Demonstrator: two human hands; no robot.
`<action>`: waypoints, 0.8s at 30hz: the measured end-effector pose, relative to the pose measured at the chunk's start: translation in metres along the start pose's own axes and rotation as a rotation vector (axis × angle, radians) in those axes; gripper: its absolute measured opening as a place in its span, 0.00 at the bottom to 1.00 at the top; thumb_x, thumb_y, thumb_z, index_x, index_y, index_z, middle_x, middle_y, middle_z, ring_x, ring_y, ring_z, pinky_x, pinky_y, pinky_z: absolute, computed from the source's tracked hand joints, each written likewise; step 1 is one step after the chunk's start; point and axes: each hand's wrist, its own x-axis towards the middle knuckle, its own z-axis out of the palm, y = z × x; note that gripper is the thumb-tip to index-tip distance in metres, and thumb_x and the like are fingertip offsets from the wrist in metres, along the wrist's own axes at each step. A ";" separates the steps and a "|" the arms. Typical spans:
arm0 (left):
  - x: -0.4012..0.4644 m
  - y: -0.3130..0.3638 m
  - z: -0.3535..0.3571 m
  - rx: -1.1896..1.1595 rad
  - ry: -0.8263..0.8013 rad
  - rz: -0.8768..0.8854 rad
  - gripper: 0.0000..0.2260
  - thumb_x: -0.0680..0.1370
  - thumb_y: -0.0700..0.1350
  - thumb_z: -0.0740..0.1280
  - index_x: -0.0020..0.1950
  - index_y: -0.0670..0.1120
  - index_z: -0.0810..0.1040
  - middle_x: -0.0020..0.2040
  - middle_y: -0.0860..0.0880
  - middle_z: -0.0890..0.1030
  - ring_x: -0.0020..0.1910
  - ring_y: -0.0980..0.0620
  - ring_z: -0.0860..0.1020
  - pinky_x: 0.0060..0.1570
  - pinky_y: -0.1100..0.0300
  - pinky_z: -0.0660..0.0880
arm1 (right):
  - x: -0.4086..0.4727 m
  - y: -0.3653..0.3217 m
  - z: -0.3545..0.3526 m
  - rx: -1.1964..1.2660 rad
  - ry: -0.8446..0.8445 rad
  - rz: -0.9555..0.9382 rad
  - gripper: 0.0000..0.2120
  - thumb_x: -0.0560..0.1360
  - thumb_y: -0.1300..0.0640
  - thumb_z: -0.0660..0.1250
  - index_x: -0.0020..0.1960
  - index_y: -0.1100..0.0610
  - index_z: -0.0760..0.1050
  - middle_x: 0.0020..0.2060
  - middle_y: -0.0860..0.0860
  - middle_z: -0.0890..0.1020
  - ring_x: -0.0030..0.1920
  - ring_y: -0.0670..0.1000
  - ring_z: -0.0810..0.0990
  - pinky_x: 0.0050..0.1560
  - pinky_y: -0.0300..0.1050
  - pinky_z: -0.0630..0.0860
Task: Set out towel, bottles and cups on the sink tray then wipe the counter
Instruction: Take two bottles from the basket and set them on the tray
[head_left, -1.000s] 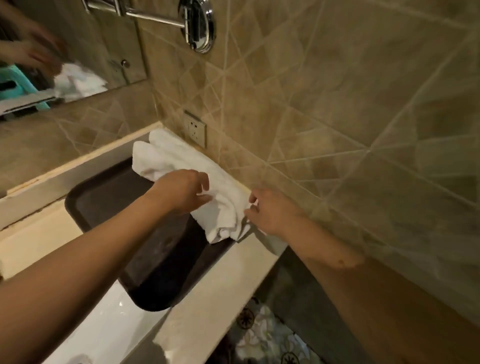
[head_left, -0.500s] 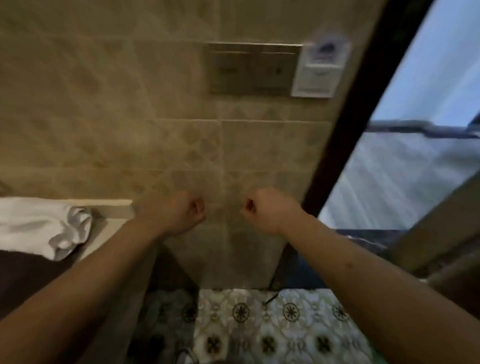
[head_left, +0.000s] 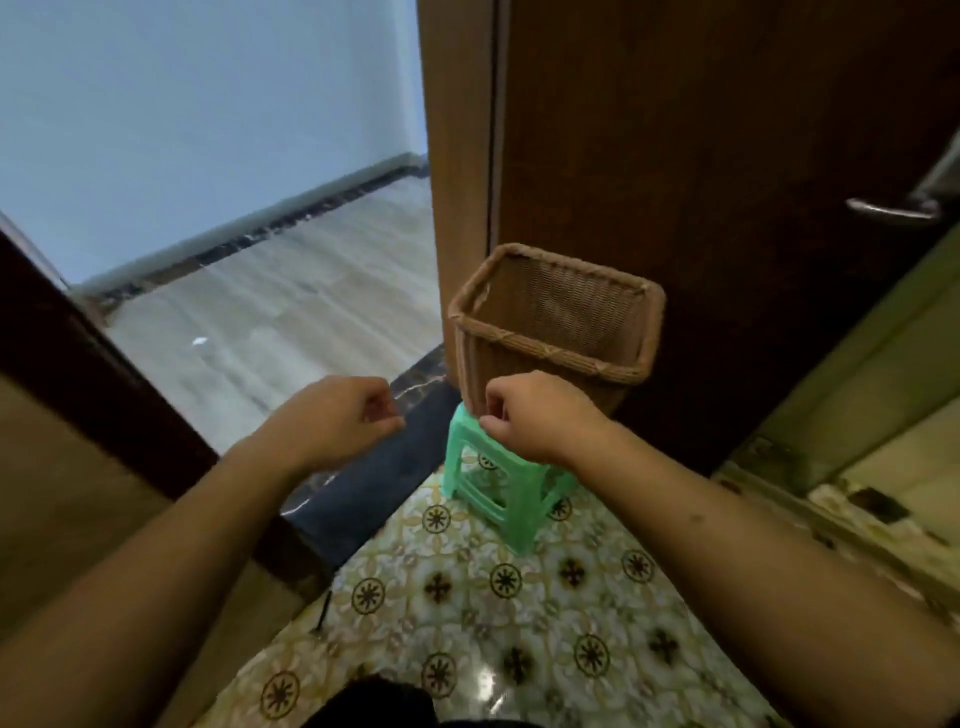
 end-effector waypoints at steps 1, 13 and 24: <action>0.021 0.017 0.006 0.021 -0.017 0.040 0.08 0.77 0.56 0.70 0.47 0.52 0.79 0.44 0.51 0.83 0.43 0.51 0.81 0.48 0.52 0.79 | -0.002 0.021 -0.003 0.009 -0.001 0.046 0.08 0.77 0.45 0.67 0.45 0.50 0.76 0.46 0.51 0.84 0.46 0.56 0.81 0.45 0.50 0.78; 0.280 0.099 0.056 -0.003 -0.185 0.258 0.07 0.75 0.56 0.70 0.44 0.54 0.79 0.42 0.58 0.80 0.44 0.53 0.78 0.47 0.54 0.77 | 0.086 0.201 -0.018 0.045 -0.014 0.305 0.09 0.77 0.46 0.66 0.41 0.48 0.75 0.37 0.45 0.79 0.39 0.48 0.78 0.39 0.50 0.80; 0.456 0.092 0.100 0.048 -0.371 0.129 0.05 0.78 0.52 0.65 0.46 0.52 0.78 0.45 0.49 0.82 0.46 0.47 0.80 0.50 0.49 0.78 | 0.216 0.318 -0.019 0.146 -0.100 0.373 0.09 0.79 0.47 0.67 0.42 0.49 0.75 0.37 0.46 0.79 0.40 0.45 0.75 0.57 0.58 0.76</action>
